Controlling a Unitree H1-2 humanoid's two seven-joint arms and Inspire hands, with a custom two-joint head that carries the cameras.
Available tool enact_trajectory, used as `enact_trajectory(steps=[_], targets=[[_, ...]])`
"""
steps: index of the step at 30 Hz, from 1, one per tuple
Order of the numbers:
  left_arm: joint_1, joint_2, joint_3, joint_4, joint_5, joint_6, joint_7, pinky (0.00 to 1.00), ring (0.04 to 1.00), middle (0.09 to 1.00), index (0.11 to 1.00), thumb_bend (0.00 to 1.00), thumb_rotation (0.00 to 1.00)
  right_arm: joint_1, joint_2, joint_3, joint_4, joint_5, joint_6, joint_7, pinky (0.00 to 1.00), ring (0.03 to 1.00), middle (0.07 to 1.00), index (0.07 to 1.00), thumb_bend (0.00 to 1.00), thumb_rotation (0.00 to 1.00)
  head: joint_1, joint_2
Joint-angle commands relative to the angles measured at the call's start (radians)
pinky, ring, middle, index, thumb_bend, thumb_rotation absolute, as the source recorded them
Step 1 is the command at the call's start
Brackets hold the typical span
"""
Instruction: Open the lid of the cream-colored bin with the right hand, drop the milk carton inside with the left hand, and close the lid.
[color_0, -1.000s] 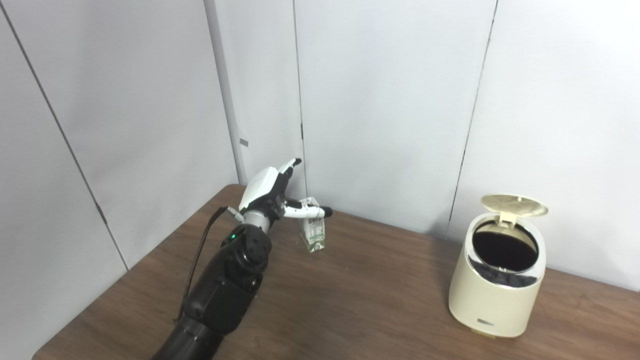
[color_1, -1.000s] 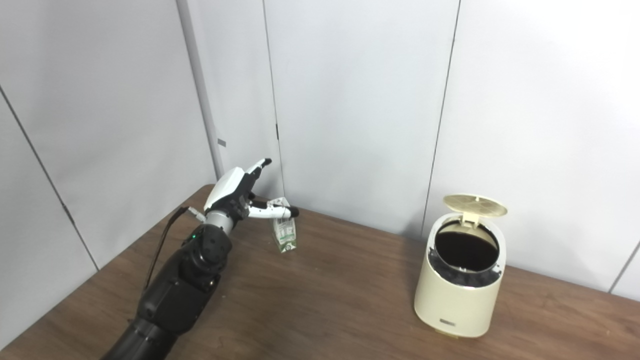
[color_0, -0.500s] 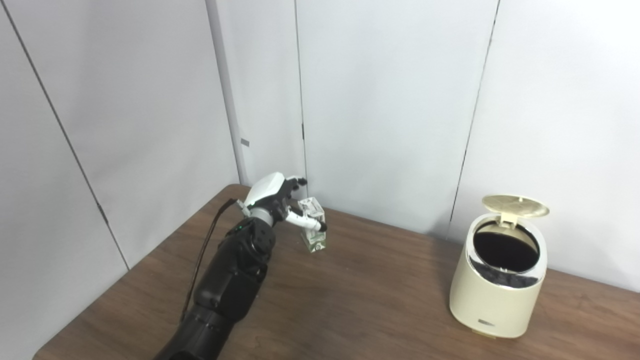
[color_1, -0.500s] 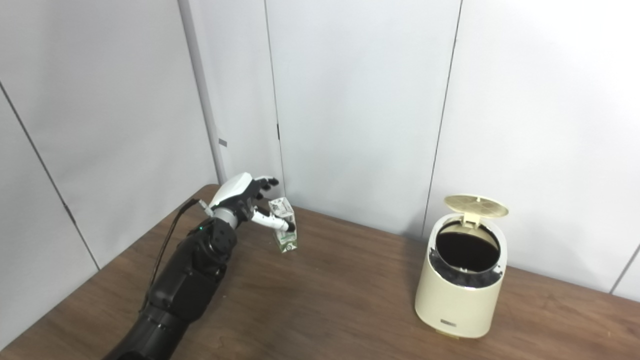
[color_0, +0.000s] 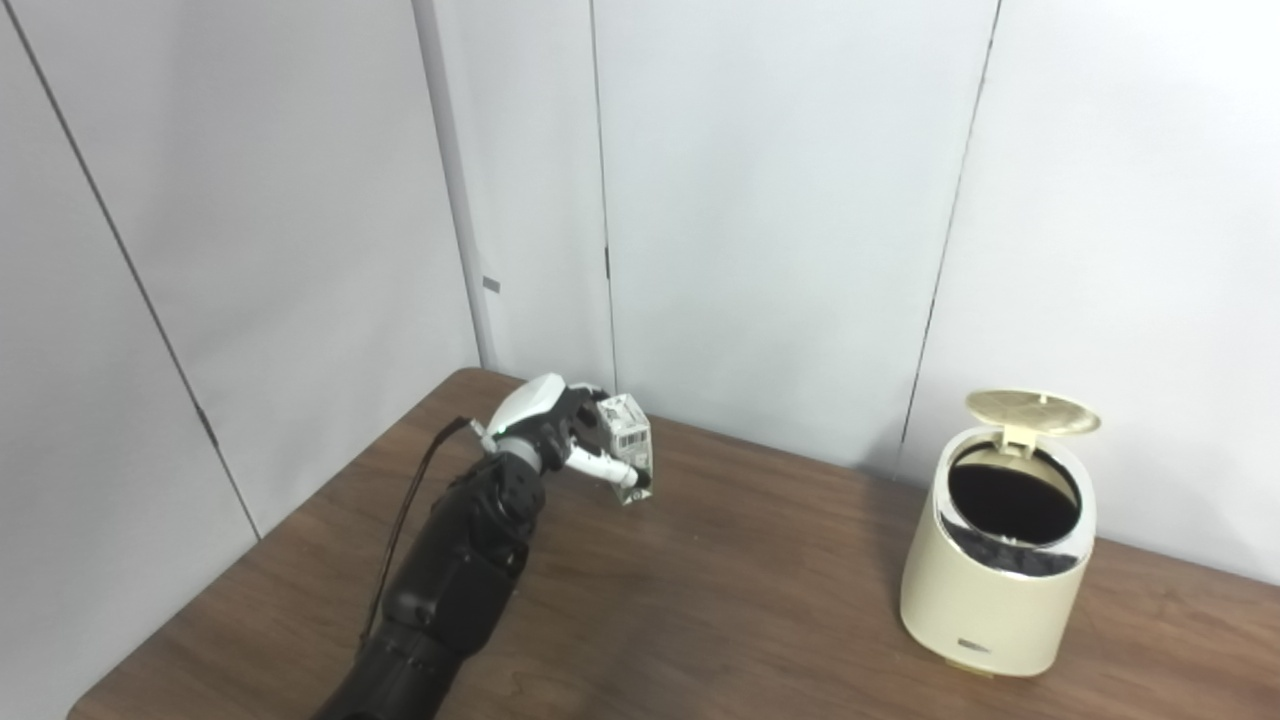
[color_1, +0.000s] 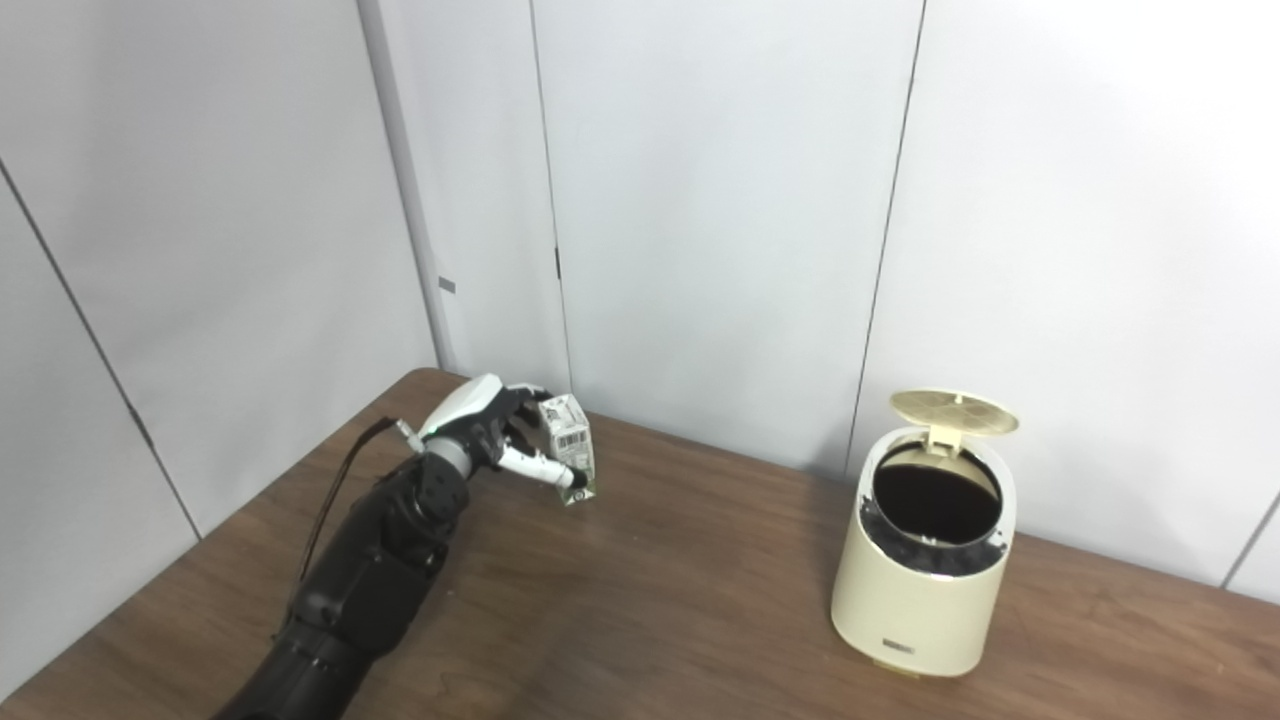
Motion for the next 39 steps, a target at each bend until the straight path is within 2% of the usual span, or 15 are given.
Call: enact_trajectory(steps=[1,5,7,10,15,20,25,30,37,39], targets=[[-0.041,0.033,0.009,-0.005,0.007,-0.002,0.016,0.48,0.677,0.777,0.877,1.00,0.32,0.018,-0.004,0.002,0.019,0.004,-0.020,0.003,0.38,0.538,0.577,0.539,0.53,0.67,-0.001,0.001],[-0.035,0.030,0.018,-0.006,-0.020,-0.002,0.017,0.51,0.696,0.787,0.888,1.00,0.30,0.020,-0.002,0.001,0.012,0.011,-0.016,0.010,0.38,0.530,0.573,0.537,0.53,0.67,-0.003,0.003],[-0.033,0.032,0.016,-0.001,-0.027,-0.002,0.020,0.52,0.701,0.793,0.887,1.00,0.33,0.019,-0.002,0.001,0.015,0.012,-0.014,0.012,0.38,0.529,0.572,0.535,0.55,0.67,-0.003,0.006],[-0.028,0.031,0.020,0.004,-0.023,-0.002,0.020,0.48,0.684,0.801,0.891,1.00,0.34,0.016,-0.005,0.000,0.028,0.009,-0.023,0.011,0.37,0.527,0.572,0.535,0.56,0.68,-0.006,0.006],[-0.023,0.027,0.029,0.009,-0.024,-0.002,0.018,0.50,0.701,0.824,0.900,1.00,0.36,0.019,-0.006,0.001,0.030,-0.003,-0.032,0.008,0.37,0.531,0.576,0.539,0.61,0.71,-0.010,0.008],[-0.024,0.013,0.054,0.024,-0.053,-0.002,0.029,0.52,0.706,0.843,0.913,1.00,0.35,0.024,-0.002,0.000,0.014,-0.004,-0.009,0.008,0.37,0.526,0.572,0.536,0.64,0.73,-0.013,0.011],[-0.029,0.018,0.049,0.031,-0.067,-0.002,0.032,0.46,0.654,0.816,0.923,1.00,0.36,0.028,0.002,0.001,-0.005,0.007,0.005,0.015,0.36,0.522,0.568,0.533,0.66,0.72,-0.019,0.013],[-0.044,0.012,0.056,0.050,-0.094,-0.002,0.051,0.50,0.694,0.825,0.931,1.00,0.32,0.030,0.006,0.002,-0.012,0.001,0.008,0.012,0.36,0.523,0.571,0.532,0.68,0.73,-0.024,0.013],[-0.053,0.022,0.039,0.083,-0.185,-0.025,0.092,0.50,0.697,0.823,0.943,1.00,0.34,0.034,0.007,0.002,-0.019,0.001,0.024,0.014,0.36,0.519,0.567,0.530,0.72,0.74,-0.031,0.017],[-0.055,0.023,0.028,0.086,-0.195,-0.022,0.108,0.48,0.649,0.758,0.944,1.00,0.35,0.036,0.007,0.002,-0.021,-0.001,0.026,0.014,0.36,0.520,0.569,0.532,0.73,0.75,-0.034,0.018]])
